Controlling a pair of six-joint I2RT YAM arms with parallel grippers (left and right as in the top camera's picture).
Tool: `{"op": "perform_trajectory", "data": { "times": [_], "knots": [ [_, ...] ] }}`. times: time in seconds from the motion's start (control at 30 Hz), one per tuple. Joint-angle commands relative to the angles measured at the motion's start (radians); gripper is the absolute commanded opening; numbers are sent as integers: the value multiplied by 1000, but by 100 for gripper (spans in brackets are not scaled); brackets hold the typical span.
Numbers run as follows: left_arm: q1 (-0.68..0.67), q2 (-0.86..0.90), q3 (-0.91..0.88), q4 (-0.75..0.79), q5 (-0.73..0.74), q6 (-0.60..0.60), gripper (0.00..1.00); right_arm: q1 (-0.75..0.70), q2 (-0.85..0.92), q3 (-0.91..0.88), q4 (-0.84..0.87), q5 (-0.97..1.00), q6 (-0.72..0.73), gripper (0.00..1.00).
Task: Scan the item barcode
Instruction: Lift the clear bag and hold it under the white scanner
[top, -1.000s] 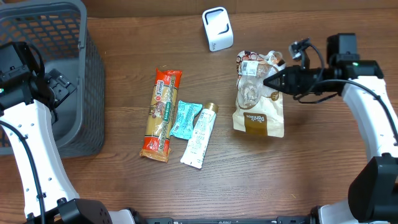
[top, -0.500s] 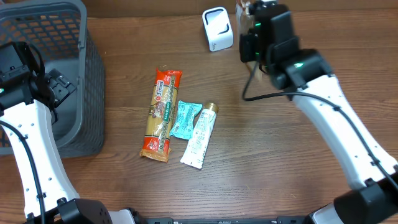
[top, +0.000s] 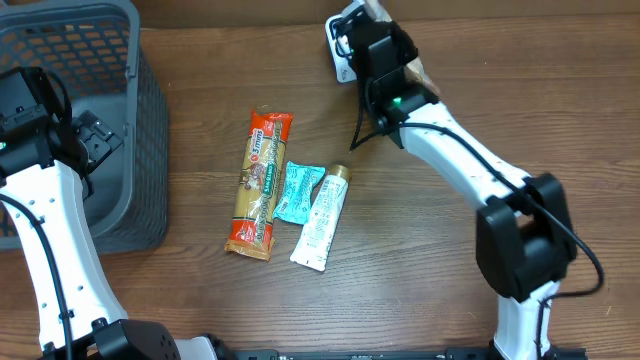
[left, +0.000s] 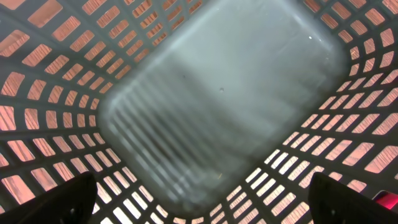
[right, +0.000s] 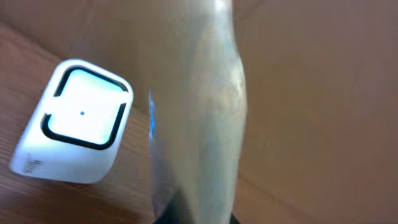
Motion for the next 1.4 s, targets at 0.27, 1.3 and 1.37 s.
{"op": "perform_trajectory", "data": {
  "times": [0.27, 1.3, 1.37],
  "knots": [
    [-2, 3, -5, -3, 8, -18, 100, 1, 156, 15, 161, 45, -350, 4],
    [-2, 3, -5, -3, 8, -18, 100, 9, -116, 16, -155, 70, -5, 4],
    [-2, 3, -5, -3, 8, -18, 99, -8, -198, 16, -283, -47, 112, 4]
  ]
}}
